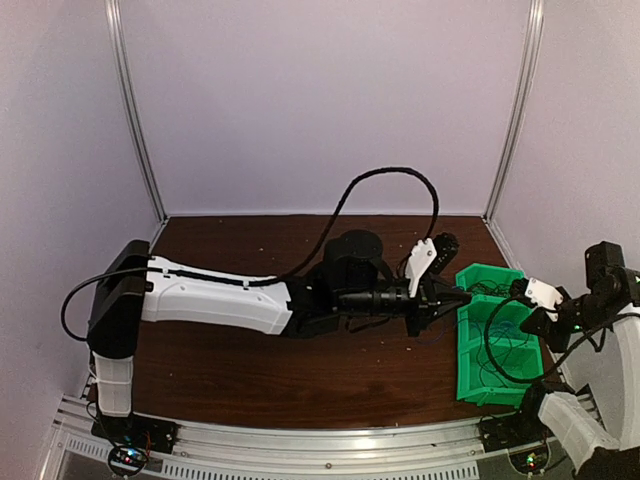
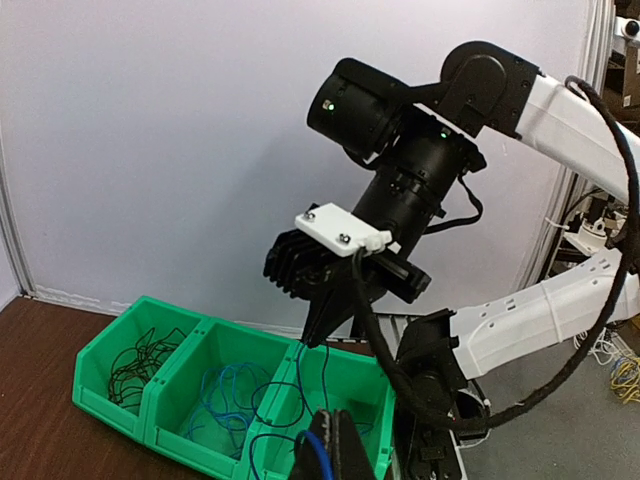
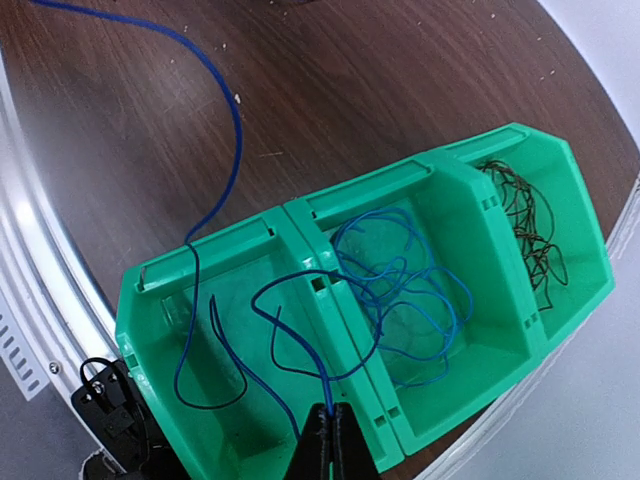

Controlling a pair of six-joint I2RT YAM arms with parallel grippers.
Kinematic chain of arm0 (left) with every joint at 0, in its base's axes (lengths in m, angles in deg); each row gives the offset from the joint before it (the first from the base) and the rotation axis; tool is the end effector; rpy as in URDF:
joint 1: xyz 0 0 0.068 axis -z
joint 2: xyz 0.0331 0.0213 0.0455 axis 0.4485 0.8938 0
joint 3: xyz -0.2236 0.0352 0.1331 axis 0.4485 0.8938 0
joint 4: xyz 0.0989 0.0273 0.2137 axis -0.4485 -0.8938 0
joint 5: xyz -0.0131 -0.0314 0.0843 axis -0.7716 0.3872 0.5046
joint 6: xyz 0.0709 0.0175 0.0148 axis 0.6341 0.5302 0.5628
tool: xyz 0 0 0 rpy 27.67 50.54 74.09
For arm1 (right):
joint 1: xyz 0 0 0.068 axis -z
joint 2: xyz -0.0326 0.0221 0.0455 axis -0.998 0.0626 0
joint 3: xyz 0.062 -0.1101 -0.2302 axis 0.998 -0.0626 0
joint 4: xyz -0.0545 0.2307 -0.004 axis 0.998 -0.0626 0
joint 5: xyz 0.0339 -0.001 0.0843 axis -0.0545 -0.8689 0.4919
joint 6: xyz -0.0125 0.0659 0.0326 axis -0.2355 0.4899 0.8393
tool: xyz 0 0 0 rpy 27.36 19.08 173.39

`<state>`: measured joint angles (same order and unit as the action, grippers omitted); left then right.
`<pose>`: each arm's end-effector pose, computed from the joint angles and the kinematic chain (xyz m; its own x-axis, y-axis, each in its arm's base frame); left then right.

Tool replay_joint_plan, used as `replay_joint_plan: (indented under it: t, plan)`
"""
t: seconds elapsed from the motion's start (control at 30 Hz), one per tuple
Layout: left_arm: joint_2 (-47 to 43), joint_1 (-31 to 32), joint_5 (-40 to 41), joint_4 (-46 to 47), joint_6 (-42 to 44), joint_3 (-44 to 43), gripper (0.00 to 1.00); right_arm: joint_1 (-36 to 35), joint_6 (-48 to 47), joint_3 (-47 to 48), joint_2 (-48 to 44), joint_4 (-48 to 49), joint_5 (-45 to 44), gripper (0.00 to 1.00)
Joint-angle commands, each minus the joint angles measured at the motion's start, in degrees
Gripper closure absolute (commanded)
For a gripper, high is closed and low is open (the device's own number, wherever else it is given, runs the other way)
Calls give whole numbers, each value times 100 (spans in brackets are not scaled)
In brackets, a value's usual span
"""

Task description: Untangle the cables

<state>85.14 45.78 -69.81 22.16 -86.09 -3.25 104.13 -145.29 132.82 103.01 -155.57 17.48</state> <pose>0.1267 -0.4731 0.2943 -0.2213 0.0119 -0.9751 0.9739 -0.0495 -0.2216 0.0783 0.0107 0.2630 -0.3727 -0.6928 -0.6174 -0.7814 0.5931 -0.1939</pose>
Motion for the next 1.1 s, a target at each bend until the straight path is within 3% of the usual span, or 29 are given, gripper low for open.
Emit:
replay_joint_plan:
  t: [0.0,0.4,0.6,0.73,0.93,1.07]
  plan:
    - [224,-9,66,715,-227,205,100,-31,-377,-402,235,-24,-198,100]
    - [877,-8,-18,1988,-827,270,100,-31,-1038,-712,1683,-18,-525,100]
    - [991,-9,-65,2135,-1045,249,100,-32,-1164,-905,2281,272,-735,100]
    - [1122,-2,-133,2183,-1158,217,100,-36,-1136,-968,2273,368,-829,92]
    - [1307,-2,-372,2259,-1268,70,100,-27,-1027,-381,2053,-4,-883,63]
    - [1306,-5,-469,2326,-1269,94,100,-23,-836,-40,1872,-21,-818,55]
